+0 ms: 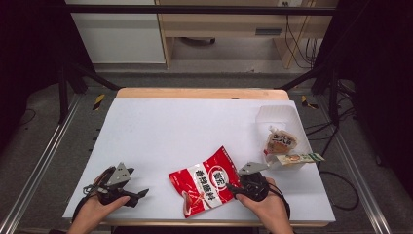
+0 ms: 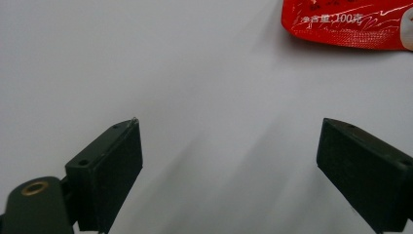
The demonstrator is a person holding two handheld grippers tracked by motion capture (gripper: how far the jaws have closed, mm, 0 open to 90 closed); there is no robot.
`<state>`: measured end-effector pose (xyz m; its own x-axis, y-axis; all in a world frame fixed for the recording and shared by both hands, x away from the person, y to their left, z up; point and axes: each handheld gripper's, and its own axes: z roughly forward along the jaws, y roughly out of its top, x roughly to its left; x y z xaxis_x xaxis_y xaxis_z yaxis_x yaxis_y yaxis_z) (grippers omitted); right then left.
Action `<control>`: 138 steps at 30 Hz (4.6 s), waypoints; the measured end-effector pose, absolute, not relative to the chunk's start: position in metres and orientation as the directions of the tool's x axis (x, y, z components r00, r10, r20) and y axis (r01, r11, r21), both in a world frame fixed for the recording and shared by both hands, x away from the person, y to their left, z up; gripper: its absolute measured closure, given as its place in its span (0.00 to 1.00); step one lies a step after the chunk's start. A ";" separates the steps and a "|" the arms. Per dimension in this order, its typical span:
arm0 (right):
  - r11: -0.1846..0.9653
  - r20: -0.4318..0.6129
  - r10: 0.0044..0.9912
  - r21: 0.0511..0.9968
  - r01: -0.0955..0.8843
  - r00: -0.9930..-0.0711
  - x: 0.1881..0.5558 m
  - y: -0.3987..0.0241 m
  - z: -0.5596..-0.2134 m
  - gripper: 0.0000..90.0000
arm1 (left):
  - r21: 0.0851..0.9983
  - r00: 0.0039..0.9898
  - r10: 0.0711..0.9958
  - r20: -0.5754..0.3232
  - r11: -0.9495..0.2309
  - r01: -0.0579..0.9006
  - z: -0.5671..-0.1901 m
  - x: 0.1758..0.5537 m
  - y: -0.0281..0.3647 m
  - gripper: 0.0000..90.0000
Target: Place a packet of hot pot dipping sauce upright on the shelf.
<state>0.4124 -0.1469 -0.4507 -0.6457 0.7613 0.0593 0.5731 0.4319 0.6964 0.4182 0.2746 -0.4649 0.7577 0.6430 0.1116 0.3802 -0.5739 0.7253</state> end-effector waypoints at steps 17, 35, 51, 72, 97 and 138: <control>0.611 -0.110 0.662 0.653 0.448 -0.742 0.458 -0.109 -0.407 1.00 | 0.760 0.755 0.649 0.094 -0.537 0.367 -0.444 0.427 0.283 0.13; 0.738 -0.244 0.496 0.624 0.257 -0.833 0.497 -0.047 -0.367 1.00 | 0.735 0.777 0.611 0.153 -0.596 0.324 -0.407 0.462 0.260 0.13; 0.754 -0.300 0.454 0.631 0.182 -0.839 0.497 -0.027 -0.350 1.00 | 0.748 0.764 0.618 0.186 -0.593 0.298 -0.374 0.476 0.254 0.13; 0.747 -0.359 0.446 0.654 0.120 -0.820 0.487 -0.031 -0.332 1.00 | 0.755 0.781 0.593 0.194 -0.599 0.267 -0.364 0.480 0.232 0.17; 0.748 -0.328 0.369 0.660 0.069 -0.869 0.469 -0.032 -0.321 1.00 | 0.782 0.825 0.532 0.191 -0.590 0.200 -0.350 0.491 0.206 0.54; 0.821 -0.232 0.327 0.550 0.154 -0.916 0.484 -0.047 -0.331 0.79 | 0.717 0.891 0.372 0.259 -0.692 0.080 -0.347 0.473 0.191 1.00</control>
